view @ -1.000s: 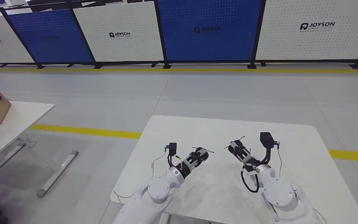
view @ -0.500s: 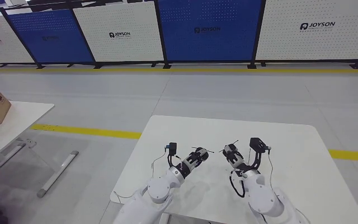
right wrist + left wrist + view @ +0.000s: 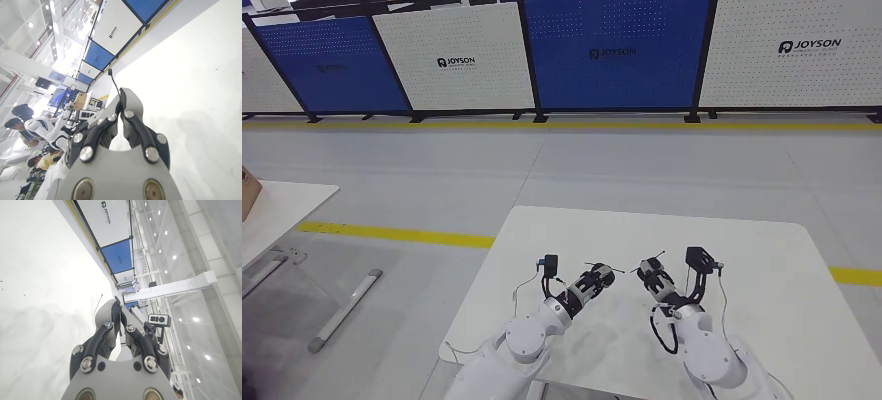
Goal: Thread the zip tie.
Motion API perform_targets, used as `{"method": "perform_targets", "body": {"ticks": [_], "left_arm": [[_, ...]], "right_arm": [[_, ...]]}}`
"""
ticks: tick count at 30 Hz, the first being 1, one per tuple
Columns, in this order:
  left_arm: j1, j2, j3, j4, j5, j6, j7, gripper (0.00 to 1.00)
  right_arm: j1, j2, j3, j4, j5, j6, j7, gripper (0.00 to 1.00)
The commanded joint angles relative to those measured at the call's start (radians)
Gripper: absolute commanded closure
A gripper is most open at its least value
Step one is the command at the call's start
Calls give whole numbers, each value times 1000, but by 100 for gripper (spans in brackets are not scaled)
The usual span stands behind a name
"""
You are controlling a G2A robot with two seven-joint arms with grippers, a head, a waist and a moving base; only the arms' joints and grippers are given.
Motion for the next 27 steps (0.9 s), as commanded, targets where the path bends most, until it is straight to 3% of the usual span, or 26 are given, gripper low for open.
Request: {"method": "perform_targets", "body": {"ticks": [1, 12, 27], "left_arm": [[0, 0, 0, 0, 0, 0, 0, 100], [0, 0, 0, 0, 0, 0, 0, 100], [0, 0, 0, 0, 0, 0, 0, 100]], "right_arm": [[12, -5, -10, 12, 3, 3, 5, 100], [26, -11, -20, 28, -8, 18, -12, 100], [16, -23, -8, 42, -16, -9, -16, 100]]}}
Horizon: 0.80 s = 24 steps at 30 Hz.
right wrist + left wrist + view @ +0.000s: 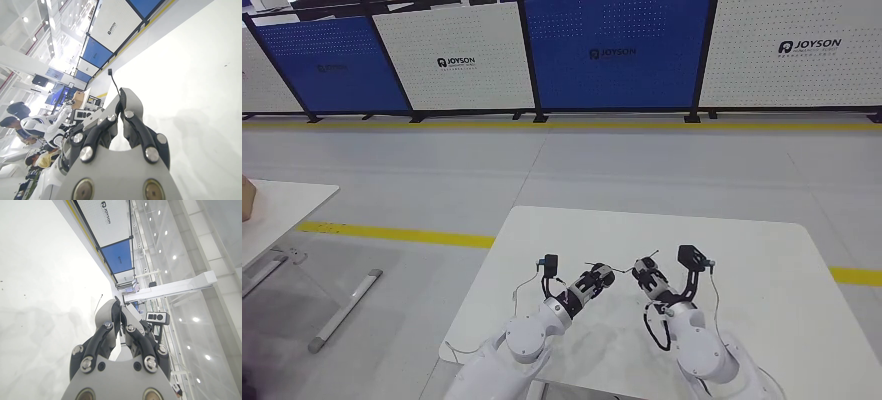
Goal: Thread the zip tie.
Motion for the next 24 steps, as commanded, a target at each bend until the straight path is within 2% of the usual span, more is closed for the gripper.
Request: {"method": "perform_targets", "body": {"ticks": [1, 16, 24], "left_arm": [[0, 0, 0, 0, 0, 0, 0, 100], [0, 0, 0, 0, 0, 0, 0, 100], [0, 0, 0, 0, 0, 0, 0, 100]], "right_arm": [[-5, 0, 5, -4, -2, -4, -2, 100], [4, -13, -3, 9, -40, 6, 23, 100], [-14, -16, 12, -17, -53, 5, 14, 100]]}}
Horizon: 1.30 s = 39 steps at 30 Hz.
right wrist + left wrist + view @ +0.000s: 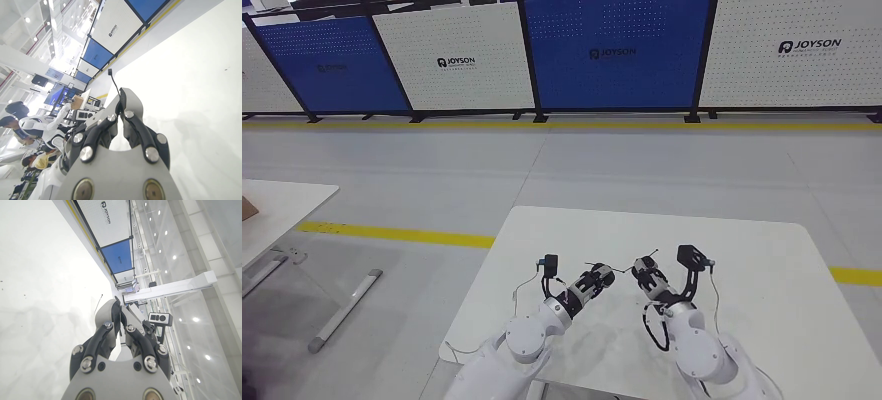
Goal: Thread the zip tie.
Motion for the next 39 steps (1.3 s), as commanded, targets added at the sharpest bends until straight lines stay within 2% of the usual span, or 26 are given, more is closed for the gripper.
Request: {"method": "perform_targets", "body": {"ticks": [1, 11, 25, 39], "left_arm": [[0, 0, 0, 0, 0, 0, 0, 100], [0, 0, 0, 0, 0, 0, 0, 100], [0, 0, 0, 0, 0, 0, 0, 100], [0, 0, 0, 0, 0, 0, 0, 100]], "right_arm": [[-1, -1, 0, -1, -5, 4, 6, 100], [6, -12, -5, 18, -9, 14, 5, 100], [-30, -14, 31, -15, -4, -2, 1, 100], [1, -29, 13, 21, -13, 11, 26, 100]]}}
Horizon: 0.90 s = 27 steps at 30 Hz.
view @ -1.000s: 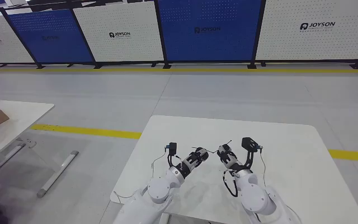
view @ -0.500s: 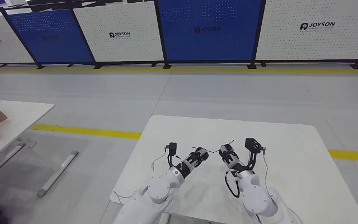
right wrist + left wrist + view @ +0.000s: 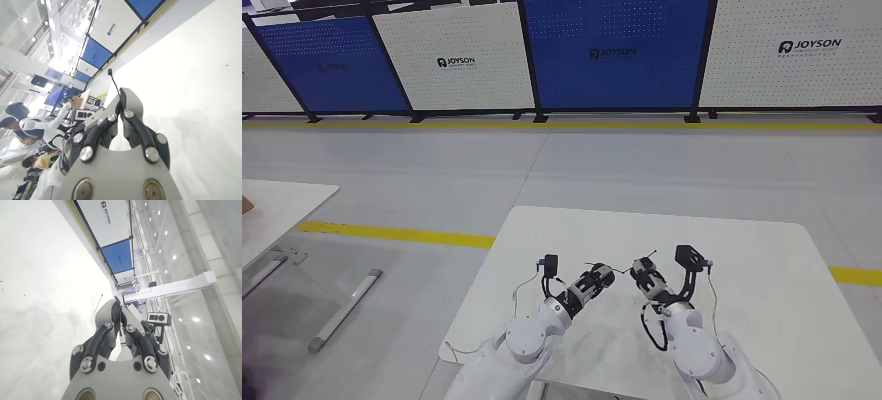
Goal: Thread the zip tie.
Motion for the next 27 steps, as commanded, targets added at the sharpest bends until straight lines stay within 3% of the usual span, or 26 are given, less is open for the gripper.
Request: {"method": "perform_targets", "body": {"ticks": [1, 27], "left_arm": [[0, 0, 0, 0, 0, 0, 0, 100], [0, 0, 0, 0, 0, 0, 0, 100]], "right_arm": [[3, -2, -2, 3, -2, 1, 1, 100], [-24, -11, 28, -28, -17, 7, 2, 100]]}}
